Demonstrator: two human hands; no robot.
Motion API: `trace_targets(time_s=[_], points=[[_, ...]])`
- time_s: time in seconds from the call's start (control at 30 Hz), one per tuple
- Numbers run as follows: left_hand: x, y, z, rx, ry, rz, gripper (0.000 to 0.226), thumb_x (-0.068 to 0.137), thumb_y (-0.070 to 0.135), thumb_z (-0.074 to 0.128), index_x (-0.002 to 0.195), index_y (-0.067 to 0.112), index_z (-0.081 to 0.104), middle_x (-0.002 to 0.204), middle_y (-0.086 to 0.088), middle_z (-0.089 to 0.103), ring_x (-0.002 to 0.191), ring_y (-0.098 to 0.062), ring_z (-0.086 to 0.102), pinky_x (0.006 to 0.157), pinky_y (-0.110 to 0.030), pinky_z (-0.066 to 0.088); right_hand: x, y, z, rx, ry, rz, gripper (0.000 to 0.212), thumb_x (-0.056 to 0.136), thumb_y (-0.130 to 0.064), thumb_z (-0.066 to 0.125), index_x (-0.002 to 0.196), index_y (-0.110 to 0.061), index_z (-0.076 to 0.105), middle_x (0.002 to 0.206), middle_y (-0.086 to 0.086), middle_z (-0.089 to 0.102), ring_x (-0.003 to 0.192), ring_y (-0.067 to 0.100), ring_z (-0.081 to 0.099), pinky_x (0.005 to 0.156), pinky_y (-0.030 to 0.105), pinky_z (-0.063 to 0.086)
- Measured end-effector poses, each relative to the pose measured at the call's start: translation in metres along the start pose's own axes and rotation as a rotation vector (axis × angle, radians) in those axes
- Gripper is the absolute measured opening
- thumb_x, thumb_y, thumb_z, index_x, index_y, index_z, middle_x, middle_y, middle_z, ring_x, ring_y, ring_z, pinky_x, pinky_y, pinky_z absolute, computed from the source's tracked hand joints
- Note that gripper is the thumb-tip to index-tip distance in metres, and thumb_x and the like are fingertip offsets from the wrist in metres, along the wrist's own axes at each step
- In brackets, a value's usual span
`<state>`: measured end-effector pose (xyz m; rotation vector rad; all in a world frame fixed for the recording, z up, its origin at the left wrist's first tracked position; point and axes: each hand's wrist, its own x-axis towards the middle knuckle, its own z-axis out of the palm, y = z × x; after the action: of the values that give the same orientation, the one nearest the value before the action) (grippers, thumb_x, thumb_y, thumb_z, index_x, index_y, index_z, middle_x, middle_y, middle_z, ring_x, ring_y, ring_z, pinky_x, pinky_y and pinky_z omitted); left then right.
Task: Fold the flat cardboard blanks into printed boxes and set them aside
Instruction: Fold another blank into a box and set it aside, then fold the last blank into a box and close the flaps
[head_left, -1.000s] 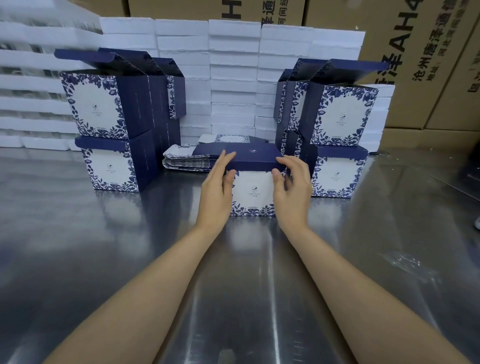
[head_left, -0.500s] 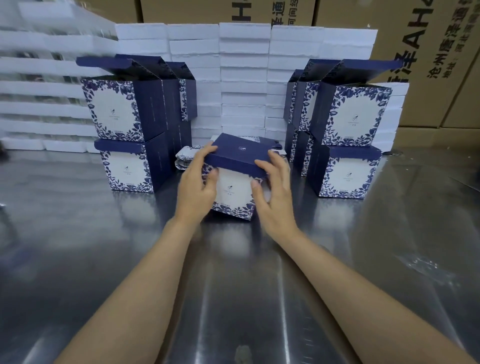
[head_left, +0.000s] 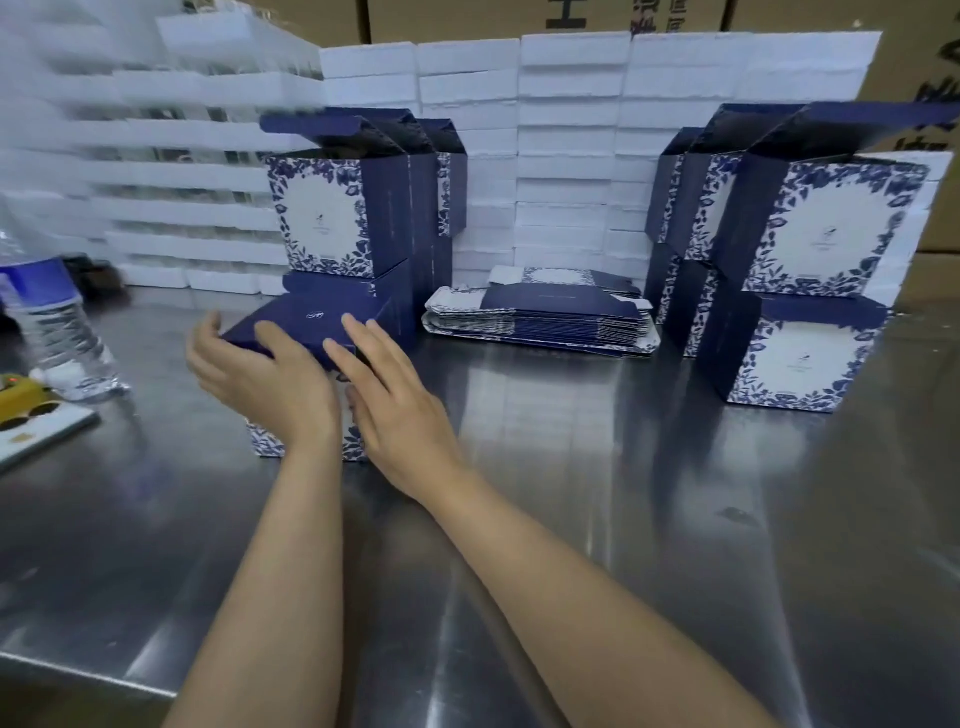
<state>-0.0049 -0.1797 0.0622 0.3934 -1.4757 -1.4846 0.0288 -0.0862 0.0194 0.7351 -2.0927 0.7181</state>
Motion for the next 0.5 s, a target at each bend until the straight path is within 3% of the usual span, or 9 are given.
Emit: trace_targets(time_s=[0.1, 0.17, 0.27, 0.37, 0.43, 0.5], points=[[-0.005, -0.012, 0.009, 0.070, -0.066, -0.045, 0.053, 0.105, 0.027, 0.033, 0.152, 0.004, 0.021, 0.159, -0.020, 0.006, 0.146, -0.033, 0.009, 0.115, -0.032, 0.008, 0.007, 0.007, 0.010, -0.019, -0.087, 0.020, 0.059, 0.094, 0.001, 0.050, 0.149, -0.011, 0.033, 0.160, 0.007, 0.019, 0.149, 0.023, 0.012, 0.095, 0.044, 0.049], [-0.009, -0.022, 0.016, 0.084, -0.098, -0.060, 0.054, 0.106, 0.030, 0.029, 0.154, 0.011, 0.013, 0.161, -0.018, -0.004, 0.148, -0.032, 0.002, 0.118, -0.033, 0.005, 0.009, 0.013, 0.013, -0.036, -0.136, 0.028, 0.064, 0.093, 0.000, 0.050, 0.151, -0.014, 0.027, 0.162, 0.004, 0.010, 0.150, 0.021, 0.004, 0.105, 0.045, 0.040], [-0.007, -0.029, 0.023, 0.081, -0.178, -0.312, 0.055, 0.106, 0.040, 0.025, 0.155, 0.021, 0.012, 0.161, -0.013, -0.013, 0.149, -0.032, -0.007, 0.120, -0.046, 0.006, 0.009, 0.018, 0.013, 0.044, -0.182, 0.043, 0.062, 0.095, 0.002, 0.043, 0.152, -0.017, 0.026, 0.163, -0.001, 0.004, 0.150, 0.018, 0.001, 0.110, 0.045, 0.034], [-0.014, -0.022, 0.025, 0.084, -0.045, -0.394, 0.052, 0.106, 0.035, 0.027, 0.153, 0.016, 0.023, 0.160, -0.020, -0.008, 0.148, -0.038, -0.001, 0.118, -0.047, 0.010, 0.004, 0.022, 0.003, 0.184, -0.100, 0.132, 0.054, 0.097, 0.000, 0.038, 0.149, -0.017, 0.035, 0.161, 0.001, 0.019, 0.146, 0.018, 0.017, 0.116, 0.027, 0.020], [-0.021, -0.011, 0.022, 0.029, 0.104, -0.156, 0.048, 0.103, 0.022, 0.031, 0.148, 0.006, 0.032, 0.156, -0.029, 0.006, 0.145, -0.043, 0.011, 0.117, -0.043, 0.014, -0.001, 0.033, -0.013, 0.211, 0.059, 0.256, 0.051, 0.094, 0.000, 0.038, 0.143, -0.012, 0.044, 0.152, 0.006, 0.039, 0.137, 0.019, 0.034, 0.112, 0.014, 0.019], [-0.033, -0.004, 0.022, -0.030, 0.064, 0.341, 0.052, 0.092, 0.005, 0.039, 0.144, 0.002, 0.034, 0.151, -0.034, 0.014, 0.142, -0.042, 0.016, 0.116, -0.042, 0.012, -0.010, 0.051, -0.038, 0.182, 0.188, 0.407, 0.051, 0.090, 0.002, 0.038, 0.138, -0.009, 0.051, 0.139, 0.009, 0.053, 0.127, 0.021, 0.043, 0.108, 0.012, 0.024]])
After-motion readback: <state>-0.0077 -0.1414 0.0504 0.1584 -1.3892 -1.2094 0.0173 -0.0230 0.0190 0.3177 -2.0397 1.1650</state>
